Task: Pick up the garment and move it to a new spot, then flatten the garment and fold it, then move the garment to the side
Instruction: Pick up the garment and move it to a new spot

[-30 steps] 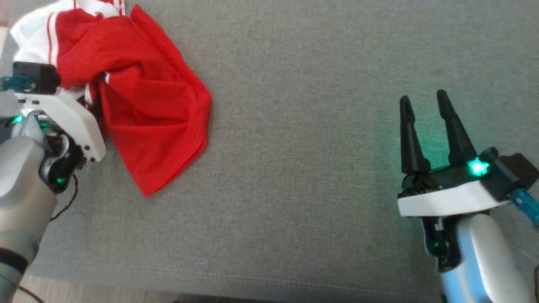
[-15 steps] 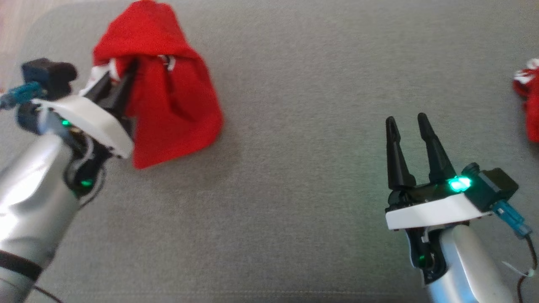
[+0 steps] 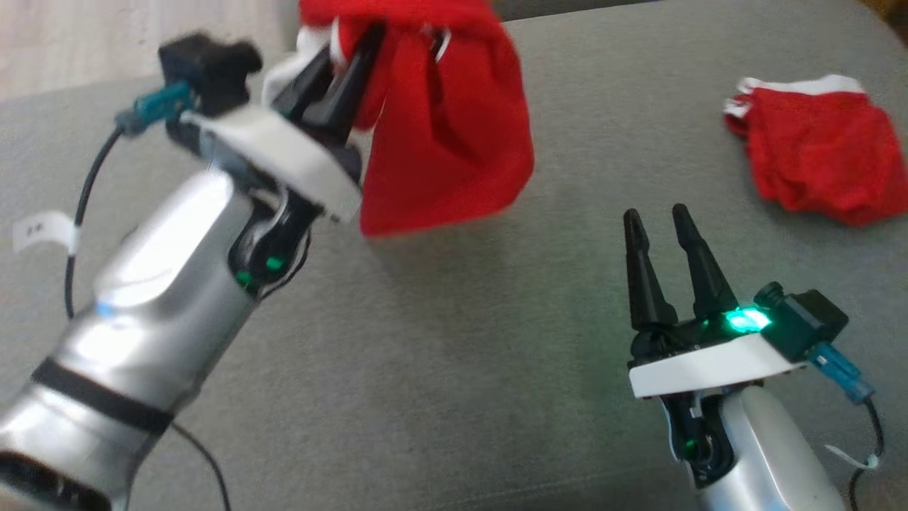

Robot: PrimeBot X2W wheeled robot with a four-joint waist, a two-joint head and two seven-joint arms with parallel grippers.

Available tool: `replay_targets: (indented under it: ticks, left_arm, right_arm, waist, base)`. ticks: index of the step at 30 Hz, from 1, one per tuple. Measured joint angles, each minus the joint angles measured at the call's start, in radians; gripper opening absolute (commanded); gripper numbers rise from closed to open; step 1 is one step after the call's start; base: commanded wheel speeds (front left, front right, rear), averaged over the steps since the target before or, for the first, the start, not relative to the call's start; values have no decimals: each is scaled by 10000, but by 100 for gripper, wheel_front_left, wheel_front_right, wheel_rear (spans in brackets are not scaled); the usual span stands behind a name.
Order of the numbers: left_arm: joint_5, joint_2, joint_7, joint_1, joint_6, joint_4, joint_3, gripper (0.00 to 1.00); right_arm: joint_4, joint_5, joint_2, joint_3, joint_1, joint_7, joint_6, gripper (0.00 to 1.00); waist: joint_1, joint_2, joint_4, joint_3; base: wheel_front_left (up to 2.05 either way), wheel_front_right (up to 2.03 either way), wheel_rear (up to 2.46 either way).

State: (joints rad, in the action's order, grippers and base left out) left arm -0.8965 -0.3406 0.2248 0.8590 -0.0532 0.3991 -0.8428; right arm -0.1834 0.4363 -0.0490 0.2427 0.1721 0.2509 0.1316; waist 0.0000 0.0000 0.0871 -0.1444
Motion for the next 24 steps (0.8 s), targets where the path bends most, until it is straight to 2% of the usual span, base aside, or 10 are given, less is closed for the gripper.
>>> replay_targets:
  ticks: [7, 15, 16, 21, 24]
  left_arm:
    - [299, 688, 13, 950, 479, 153, 52, 0]
    - [623, 1041, 153, 73, 947, 1958, -148, 0]
    - [798, 1057, 159, -128, 984, 2253, -274, 100]
    - [1440, 1085, 232, -948, 777, 3147, -711, 100]
    - [1599, 1093, 234, -1115, 788, 2941, -167, 100]
  right_arm:
    - [196, 311, 0, 127, 14, 0, 0, 100]
    - [219, 385, 0, 86, 53, 0, 0, 100]
    - [230, 385, 0, 79, 72, 0, 0, 100]
    - [284, 372, 0, -169, 81, 0, 0, 100]
    - [278, 268, 0, -251, 79, 0, 0, 100]
  waist:
    - [0, 0, 960, 44]
    - [0, 0, 1553, -314]
    - [0, 0, 1589, -371]
    - [0, 0, 1581, -560]
    - [0, 0, 1380, -550]
  base:
    - [0, 0, 0]
    - [0, 0, 0]
    - [0, 0, 0]
    - [0, 0, 0]
    - [0, 0, 0]
